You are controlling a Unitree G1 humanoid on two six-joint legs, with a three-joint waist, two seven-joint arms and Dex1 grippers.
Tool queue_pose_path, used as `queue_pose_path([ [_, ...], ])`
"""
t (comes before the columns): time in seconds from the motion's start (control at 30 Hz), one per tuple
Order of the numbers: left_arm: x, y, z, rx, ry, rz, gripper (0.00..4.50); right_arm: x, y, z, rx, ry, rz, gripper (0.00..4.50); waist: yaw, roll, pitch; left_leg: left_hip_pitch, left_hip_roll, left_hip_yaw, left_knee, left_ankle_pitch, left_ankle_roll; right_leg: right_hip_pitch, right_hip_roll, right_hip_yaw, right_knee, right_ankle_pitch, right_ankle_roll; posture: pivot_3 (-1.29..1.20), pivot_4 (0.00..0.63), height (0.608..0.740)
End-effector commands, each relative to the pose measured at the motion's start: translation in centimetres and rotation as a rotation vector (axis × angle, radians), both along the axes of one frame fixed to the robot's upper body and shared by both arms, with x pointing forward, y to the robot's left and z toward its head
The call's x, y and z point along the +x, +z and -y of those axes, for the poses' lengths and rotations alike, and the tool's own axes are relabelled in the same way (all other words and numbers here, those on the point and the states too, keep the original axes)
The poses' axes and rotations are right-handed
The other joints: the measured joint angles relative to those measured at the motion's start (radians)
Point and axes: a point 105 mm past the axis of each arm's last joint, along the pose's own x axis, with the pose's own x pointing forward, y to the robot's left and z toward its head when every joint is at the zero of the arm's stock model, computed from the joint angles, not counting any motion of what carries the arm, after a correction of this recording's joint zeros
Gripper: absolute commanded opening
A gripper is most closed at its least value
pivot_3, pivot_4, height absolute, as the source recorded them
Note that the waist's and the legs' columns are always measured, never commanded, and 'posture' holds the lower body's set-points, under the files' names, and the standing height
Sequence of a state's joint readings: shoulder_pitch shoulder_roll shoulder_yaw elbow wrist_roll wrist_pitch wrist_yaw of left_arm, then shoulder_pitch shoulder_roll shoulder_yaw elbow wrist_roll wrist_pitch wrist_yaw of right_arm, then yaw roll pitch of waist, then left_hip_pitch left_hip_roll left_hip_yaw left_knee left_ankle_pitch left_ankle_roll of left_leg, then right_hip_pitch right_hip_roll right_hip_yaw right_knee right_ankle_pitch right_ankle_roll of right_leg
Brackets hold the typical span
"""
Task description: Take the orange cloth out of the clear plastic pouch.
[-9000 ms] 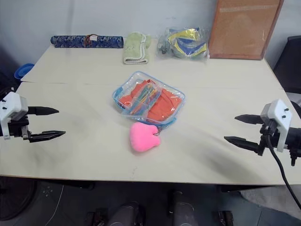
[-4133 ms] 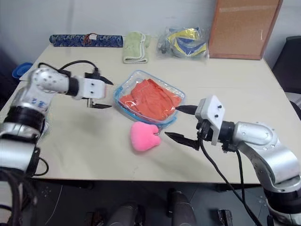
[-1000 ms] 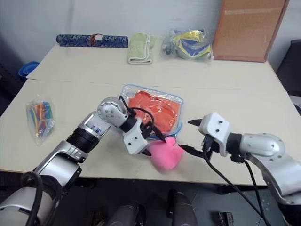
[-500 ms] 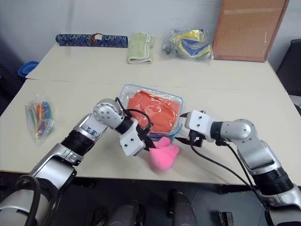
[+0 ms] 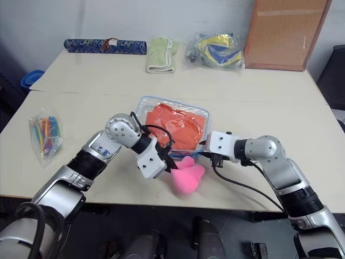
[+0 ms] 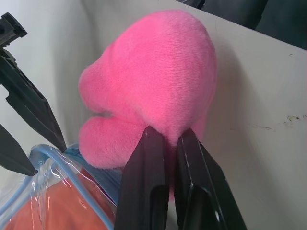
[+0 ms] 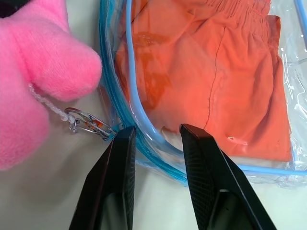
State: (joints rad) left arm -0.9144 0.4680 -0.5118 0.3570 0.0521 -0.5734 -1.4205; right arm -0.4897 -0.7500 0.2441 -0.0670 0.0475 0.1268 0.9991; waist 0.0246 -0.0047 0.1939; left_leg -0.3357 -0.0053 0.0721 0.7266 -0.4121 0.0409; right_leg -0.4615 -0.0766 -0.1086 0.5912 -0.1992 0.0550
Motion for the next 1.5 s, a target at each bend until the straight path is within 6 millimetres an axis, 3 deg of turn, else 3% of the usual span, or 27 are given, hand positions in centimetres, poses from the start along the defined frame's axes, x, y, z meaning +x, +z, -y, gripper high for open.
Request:
queue_pose_path([
  [0.03,-0.3,0.5,0.4,-0.022,-0.015,0.024,0.00,0.1,0.7,-0.2,0.009,0.018,0.033,1.42,0.000,0.000,0.000,0.000,0.000,0.000,0.000,0.000,0.000,0.000,0.000,0.000,0.000,0.000,0.000,0.00,0.150,0.740],
  [0.13,-0.3,0.5,0.3,-0.023,-0.010,0.021,0.00,0.1,0.9,-0.4,0.016,0.029,0.034,0.89,0.000,0.000,0.000,0.000,0.000,0.000,0.000,0.000,0.000,0.000,0.000,0.000,0.000,0.000,0.000,0.00,0.150,0.740],
  [0.2,-0.1,0.5,0.2,-0.031,0.008,0.017,0.00,0.0,1.0,-0.4,0.016,0.036,0.037,0.19,0.000,0.000,0.000,0.000,0.000,0.000,0.000,0.000,0.000,0.000,0.000,0.000,0.000,0.000,0.000,0.00,0.150,0.740],
  [0.23,0.0,0.5,0.1,-0.034,0.016,0.016,0.00,0.0,1.1,-0.3,0.014,0.039,0.038,0.09,0.000,0.000,0.000,0.000,0.000,0.000,0.000,0.000,0.000,0.000,0.000,0.000,0.000,0.000,0.000,0.00,0.150,0.740],
  [0.43,0.7,1.0,-1.8,-0.086,0.157,-0.055,0.00,-0.6,1.6,0.5,-0.024,0.066,0.067,0.09,-0.001,0.000,0.000,0.000,0.000,0.000,0.000,0.000,0.000,0.000,0.000,0.000,0.000,0.000,0.000,0.00,0.150,0.740],
  [0.73,1.9,4.5,-8.8,-0.278,0.614,-0.315,0.00,-4.4,2.0,2.9,-0.151,0.241,0.151,0.09,0.001,0.001,0.000,-0.001,0.000,-0.002,0.001,0.000,0.000,0.001,-0.001,0.000,0.000,0.000,0.000,0.00,0.150,0.740],
  [0.83,2.2,5.1,-10.5,-0.318,0.712,-0.342,0.00,-5.0,2.4,3.2,-0.151,0.258,0.174,0.09,-0.001,0.001,0.000,0.000,0.000,-0.003,0.002,0.000,0.000,0.001,-0.001,0.000,0.000,0.000,0.000,0.00,0.150,0.740],
  [1.1,4.4,7.0,-17.6,-0.414,1.016,-0.348,0.00,-7.4,2.0,4.8,-0.191,0.302,0.165,0.09,-0.001,0.001,0.001,0.000,0.001,-0.002,0.001,0.000,-0.001,0.001,-0.001,-0.001,0.000,0.000,0.000,0.00,0.150,0.740],
  [1.27,3.4,7.3,-21.2,-0.353,1.111,-0.354,0.00,-8.1,1.8,6.4,-0.194,0.256,0.147,0.09,-0.001,0.001,0.001,0.000,0.001,-0.002,0.001,0.000,-0.002,0.001,-0.001,0.000,0.000,0.000,0.000,0.00,0.150,0.740],
  [1.43,-1.6,4.9,-21.4,-0.181,1.051,-0.581,0.00,-7.7,1.8,6.9,-0.166,0.199,0.173,0.09,-0.011,0.002,0.001,0.001,0.002,-0.001,0.001,-0.001,-0.003,0.001,-0.002,0.001,0.000,-0.001,-0.001,0.00,0.150,0.740],
  [1.5,-2.3,3.8,-21.7,-0.138,1.063,-0.577,0.00,-7.6,1.7,6.9,-0.156,0.182,0.177,0.09,-0.013,0.003,0.002,0.001,0.003,-0.001,0.001,-0.002,-0.004,0.000,-0.003,0.001,0.000,-0.002,-0.002,0.00,0.150,0.740],
])
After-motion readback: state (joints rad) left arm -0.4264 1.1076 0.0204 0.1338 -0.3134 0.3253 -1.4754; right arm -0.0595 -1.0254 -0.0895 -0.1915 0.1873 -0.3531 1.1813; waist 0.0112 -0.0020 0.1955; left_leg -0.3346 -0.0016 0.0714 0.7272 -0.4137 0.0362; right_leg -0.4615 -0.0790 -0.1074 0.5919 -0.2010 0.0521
